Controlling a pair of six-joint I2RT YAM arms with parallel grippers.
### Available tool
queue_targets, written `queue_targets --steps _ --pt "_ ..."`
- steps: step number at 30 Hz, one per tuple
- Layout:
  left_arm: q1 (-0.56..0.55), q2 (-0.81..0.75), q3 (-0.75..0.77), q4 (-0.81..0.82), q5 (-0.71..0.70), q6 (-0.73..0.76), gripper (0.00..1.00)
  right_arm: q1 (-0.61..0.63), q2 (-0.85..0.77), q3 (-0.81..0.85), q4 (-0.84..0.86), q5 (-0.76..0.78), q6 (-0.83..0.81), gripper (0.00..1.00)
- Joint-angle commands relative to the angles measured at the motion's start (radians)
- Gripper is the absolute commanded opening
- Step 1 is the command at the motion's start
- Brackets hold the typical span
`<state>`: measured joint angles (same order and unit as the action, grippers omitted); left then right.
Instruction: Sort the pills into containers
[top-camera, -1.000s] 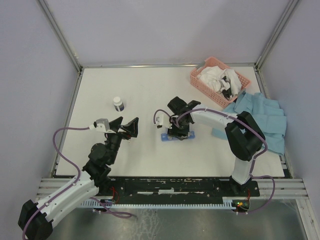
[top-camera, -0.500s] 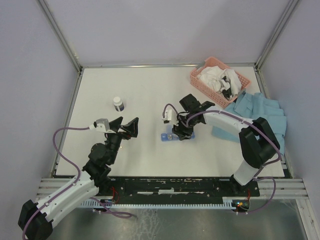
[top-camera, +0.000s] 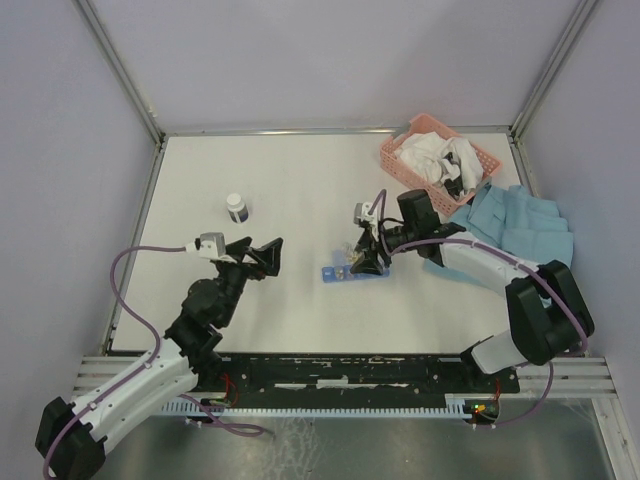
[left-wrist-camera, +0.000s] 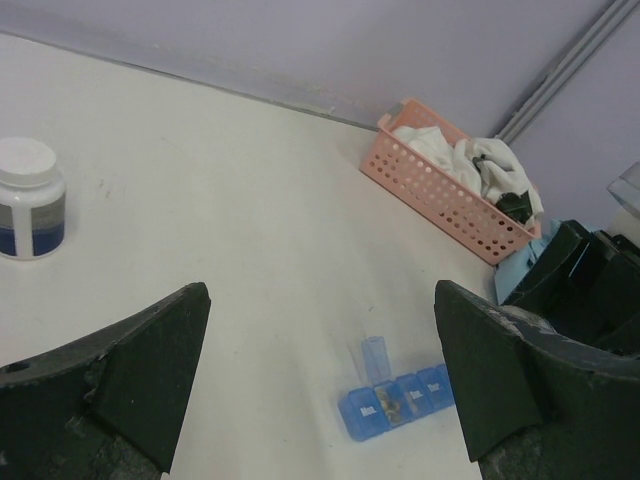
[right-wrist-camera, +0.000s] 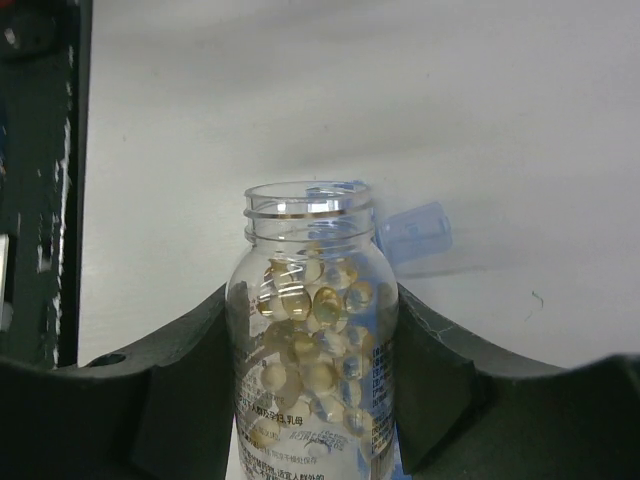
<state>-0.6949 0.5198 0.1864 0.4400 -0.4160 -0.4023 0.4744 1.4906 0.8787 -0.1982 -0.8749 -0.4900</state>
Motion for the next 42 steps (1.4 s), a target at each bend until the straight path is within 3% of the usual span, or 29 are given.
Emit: queue_targets --steps 1,4,13,17,24,29,34,36,37,42 --pt "0.013 0.047 0.057 -0.018 0.12 -0.139 1.0 -0.042 -0.094 -0.129 0.552 -0.205 0.355 0.1" --pt "0.027 0.106 0.081 -0.023 0.211 -0.197 1.0 -0.053 -0.142 -0.183 0.737 -0.195 0.487 0.11" --pt "0.17 0.379 0.24 -0.022 0.637 -0.322 0.95 -0.076 -0.261 -0.229 0.946 -0.178 0.673 0.12" --pt "0.191 0.46 0.261 0.028 0.718 -0.377 0.9 -0.076 -0.283 -0.234 1.024 -0.185 0.755 0.12" --pt "0.196 0.348 0.296 -0.188 0.599 -0.302 0.89 -0.076 -0.319 -0.253 1.248 -0.152 0.983 0.12" --pt "0.195 0.224 0.287 -0.31 0.531 -0.276 0.89 -0.076 -0.362 -0.262 1.539 -0.059 1.296 0.13" --pt "0.194 0.158 0.3 -0.501 0.375 -0.208 0.89 -0.081 -0.395 -0.235 1.423 -0.02 1.301 0.14" --pt "0.196 0.145 0.294 -0.532 0.339 -0.197 0.89 -0.051 -0.38 -0.244 1.614 -0.067 1.402 0.16" --pt "0.194 0.143 0.295 -0.545 0.328 -0.193 0.89 -0.033 -0.406 -0.242 1.631 -0.072 1.39 0.18" --pt "0.195 0.17 0.312 -0.584 0.262 -0.162 0.89 -0.054 -0.414 -0.256 1.547 -0.081 1.306 0.17"
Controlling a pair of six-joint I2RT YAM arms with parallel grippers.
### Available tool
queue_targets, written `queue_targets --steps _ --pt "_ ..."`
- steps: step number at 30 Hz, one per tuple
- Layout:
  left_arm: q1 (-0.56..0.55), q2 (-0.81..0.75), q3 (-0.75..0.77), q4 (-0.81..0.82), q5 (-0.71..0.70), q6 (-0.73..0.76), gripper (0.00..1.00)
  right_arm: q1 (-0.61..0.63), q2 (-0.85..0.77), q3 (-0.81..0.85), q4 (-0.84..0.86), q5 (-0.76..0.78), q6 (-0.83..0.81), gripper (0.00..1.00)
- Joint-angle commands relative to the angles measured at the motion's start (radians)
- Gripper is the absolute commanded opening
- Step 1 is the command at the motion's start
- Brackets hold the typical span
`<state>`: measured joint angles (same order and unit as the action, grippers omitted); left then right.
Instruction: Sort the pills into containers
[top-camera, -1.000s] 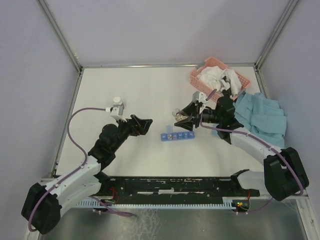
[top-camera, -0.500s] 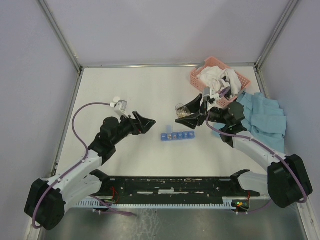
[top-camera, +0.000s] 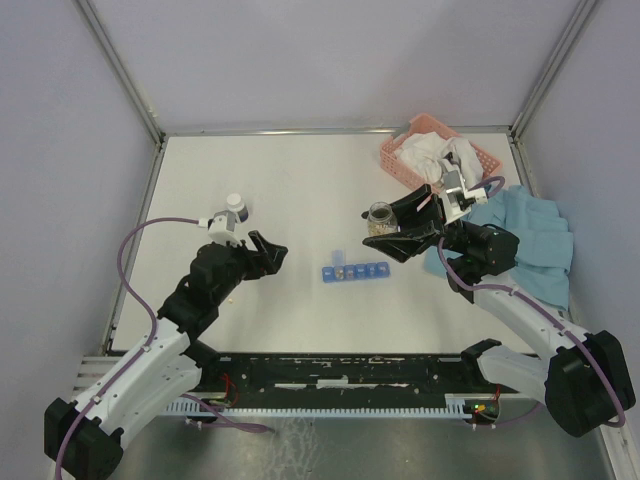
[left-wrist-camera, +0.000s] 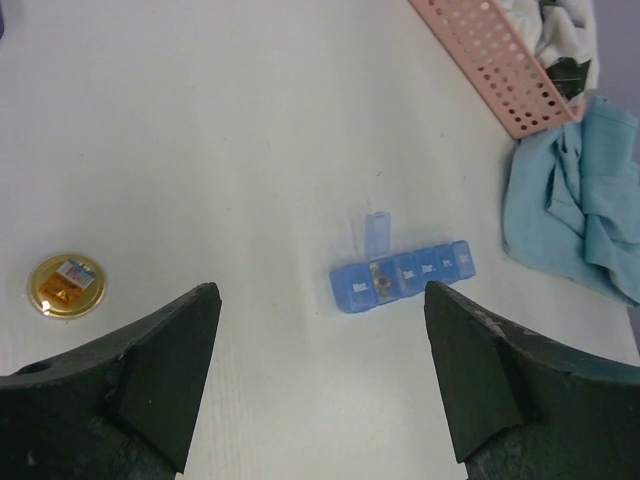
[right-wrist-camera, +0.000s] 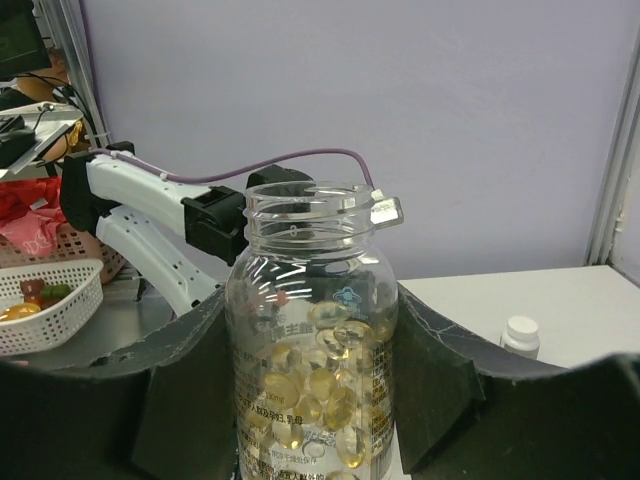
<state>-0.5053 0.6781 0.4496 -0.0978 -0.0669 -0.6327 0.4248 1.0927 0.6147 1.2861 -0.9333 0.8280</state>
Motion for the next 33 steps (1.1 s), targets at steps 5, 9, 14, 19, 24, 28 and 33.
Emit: queue_targets --steps 5,9,14,19,24,28,33 --pt "0.006 0.029 0.053 -0.082 -0.154 0.082 0.89 -0.004 -0.007 0.028 -0.093 -0.076 -0.137 0.17" --pt "0.006 0.04 0.048 -0.104 -0.247 0.049 0.89 -0.002 0.003 0.062 -0.341 -0.135 -0.33 0.17" --pt "0.006 0.12 0.056 -0.13 -0.383 -0.02 0.89 0.002 0.016 0.127 -0.681 -0.2 -0.556 0.18" --pt "0.006 0.24 0.06 -0.116 -0.412 -0.02 0.88 0.015 0.028 0.152 -0.843 -0.227 -0.713 0.19" --pt "0.017 0.289 0.024 -0.022 -0.378 0.09 0.88 0.028 0.039 0.175 -0.951 -0.233 -0.799 0.18" --pt "0.085 0.326 0.017 0.019 -0.32 0.114 0.86 0.038 0.044 0.195 -1.019 -0.235 -0.846 0.18" --pt "0.122 0.458 0.074 -0.019 -0.241 0.114 0.75 0.043 0.044 0.208 -1.067 -0.234 -0.884 0.18"
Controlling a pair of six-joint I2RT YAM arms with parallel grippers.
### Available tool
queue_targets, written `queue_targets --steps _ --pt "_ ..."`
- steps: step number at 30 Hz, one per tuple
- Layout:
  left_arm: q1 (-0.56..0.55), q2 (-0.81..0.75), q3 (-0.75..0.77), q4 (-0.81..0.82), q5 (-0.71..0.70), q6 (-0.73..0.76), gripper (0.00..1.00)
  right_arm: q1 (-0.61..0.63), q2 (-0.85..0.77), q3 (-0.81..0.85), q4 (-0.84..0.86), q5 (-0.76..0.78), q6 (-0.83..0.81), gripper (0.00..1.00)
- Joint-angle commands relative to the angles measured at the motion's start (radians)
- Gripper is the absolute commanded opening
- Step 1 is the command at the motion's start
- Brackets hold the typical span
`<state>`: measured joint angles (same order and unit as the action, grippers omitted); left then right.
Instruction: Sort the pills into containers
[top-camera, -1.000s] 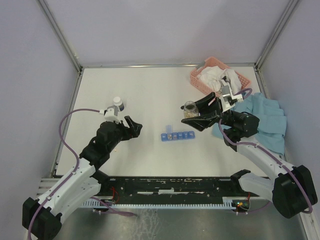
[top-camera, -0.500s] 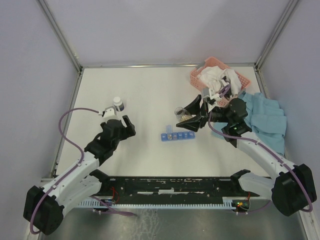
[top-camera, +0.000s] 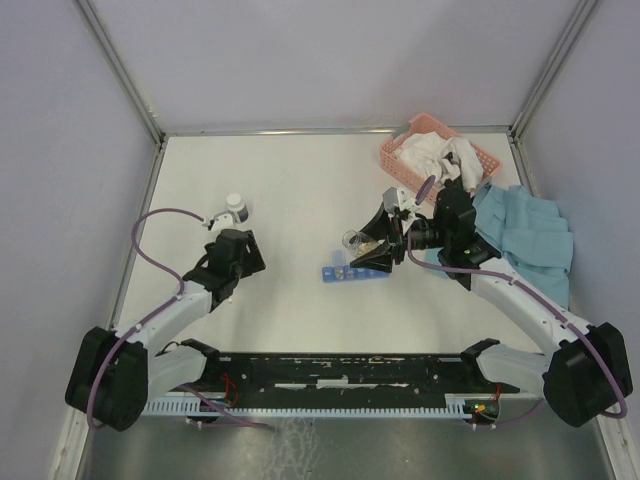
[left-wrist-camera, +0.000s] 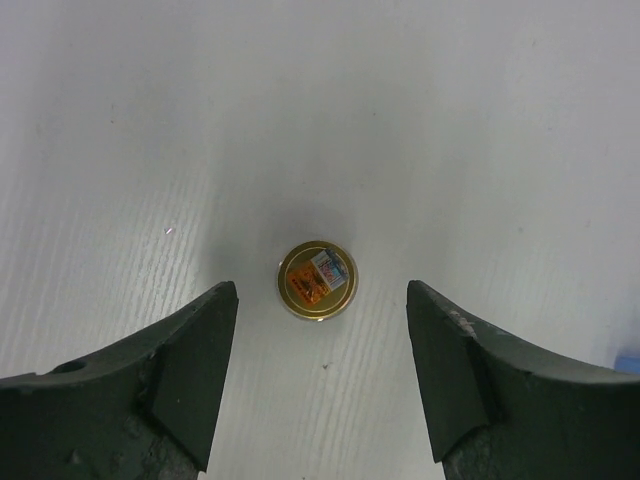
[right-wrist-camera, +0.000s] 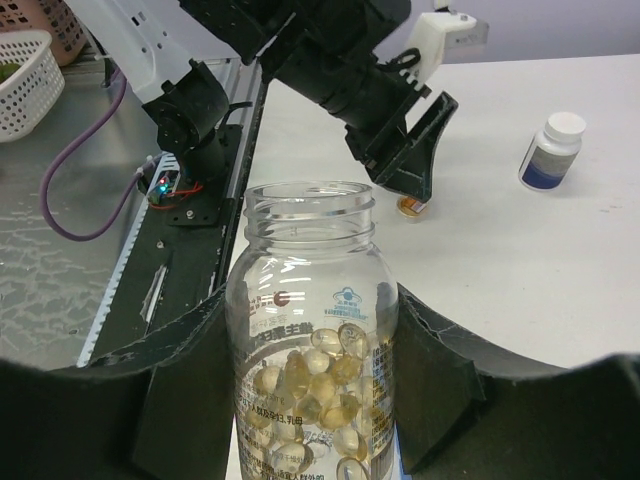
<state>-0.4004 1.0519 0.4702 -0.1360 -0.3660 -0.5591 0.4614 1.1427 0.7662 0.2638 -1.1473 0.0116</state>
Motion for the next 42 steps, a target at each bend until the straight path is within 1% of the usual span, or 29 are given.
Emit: queue_targets --steps 1,4,11,16,19,30,42 --pt "0.017 0.11 0.061 0.008 0.058 0.035 0.73 0.007 -0.005 0.06 -0.058 -0.02 -0.078 0.18" --pt "0.017 0.149 0.062 -0.001 0.05 0.014 0.71 0.009 -0.007 0.064 -0.081 -0.018 -0.096 0.18" --pt "0.017 0.166 0.068 0.004 0.024 0.003 0.69 0.012 0.0 0.067 -0.091 -0.022 -0.106 0.18" --pt "0.017 0.22 0.1 -0.008 0.018 0.014 0.6 0.014 0.001 0.068 -0.097 -0.025 -0.11 0.18" --pt "0.017 0.252 0.121 -0.024 0.008 0.016 0.58 0.014 0.001 0.07 -0.103 -0.029 -0.114 0.18" --pt "0.017 0.321 0.161 -0.054 -0.002 0.013 0.58 0.021 0.008 0.079 -0.131 -0.028 -0.133 0.18" --pt "0.018 0.353 0.189 -0.069 -0.027 0.008 0.57 0.028 0.015 0.086 -0.153 -0.033 -0.152 0.18"
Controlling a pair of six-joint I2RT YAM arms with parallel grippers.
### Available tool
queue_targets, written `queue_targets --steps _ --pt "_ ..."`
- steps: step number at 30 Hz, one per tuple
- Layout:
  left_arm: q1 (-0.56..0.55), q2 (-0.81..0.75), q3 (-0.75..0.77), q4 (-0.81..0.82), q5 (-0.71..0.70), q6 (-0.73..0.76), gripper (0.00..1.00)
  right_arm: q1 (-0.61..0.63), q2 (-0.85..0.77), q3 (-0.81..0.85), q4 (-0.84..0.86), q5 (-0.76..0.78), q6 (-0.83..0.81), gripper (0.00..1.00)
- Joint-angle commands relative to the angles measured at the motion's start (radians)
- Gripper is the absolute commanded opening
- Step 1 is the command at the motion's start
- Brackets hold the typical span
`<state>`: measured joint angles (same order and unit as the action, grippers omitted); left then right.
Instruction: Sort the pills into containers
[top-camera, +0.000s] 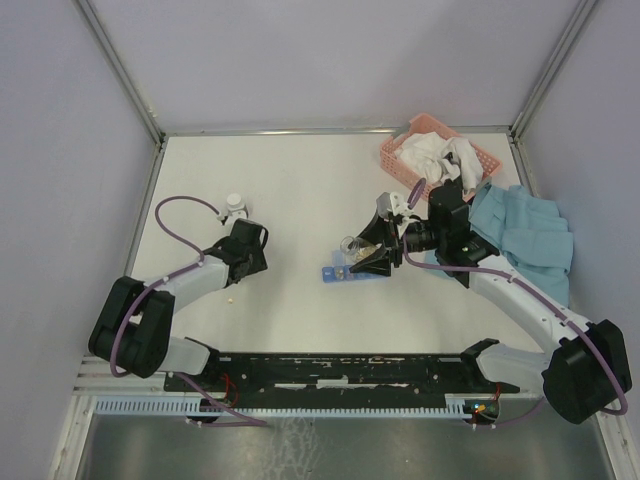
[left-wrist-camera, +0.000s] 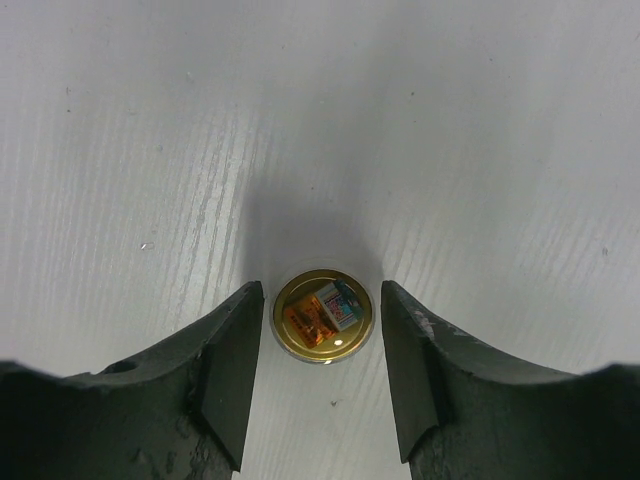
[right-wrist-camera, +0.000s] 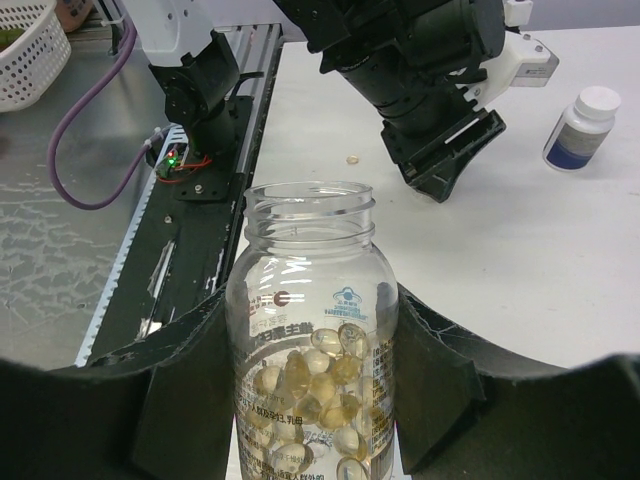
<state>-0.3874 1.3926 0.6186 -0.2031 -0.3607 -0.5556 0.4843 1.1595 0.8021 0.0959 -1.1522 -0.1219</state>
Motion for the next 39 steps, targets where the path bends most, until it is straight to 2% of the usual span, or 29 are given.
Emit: queue_targets --steps 1,12,39 --pt "0.004 0.015 0.041 -0.004 -0.032 0.004 0.57 0.006 -0.002 0.051 0.012 -0.03 -0.02 0.18" --pt "0.004 0.031 0.035 -0.004 -0.03 -0.003 0.54 0.005 -0.003 0.054 0.0 -0.029 -0.03 0.18" --pt "0.002 0.069 0.047 -0.019 -0.009 0.0 0.55 0.007 -0.004 0.056 -0.007 -0.034 -0.035 0.18"
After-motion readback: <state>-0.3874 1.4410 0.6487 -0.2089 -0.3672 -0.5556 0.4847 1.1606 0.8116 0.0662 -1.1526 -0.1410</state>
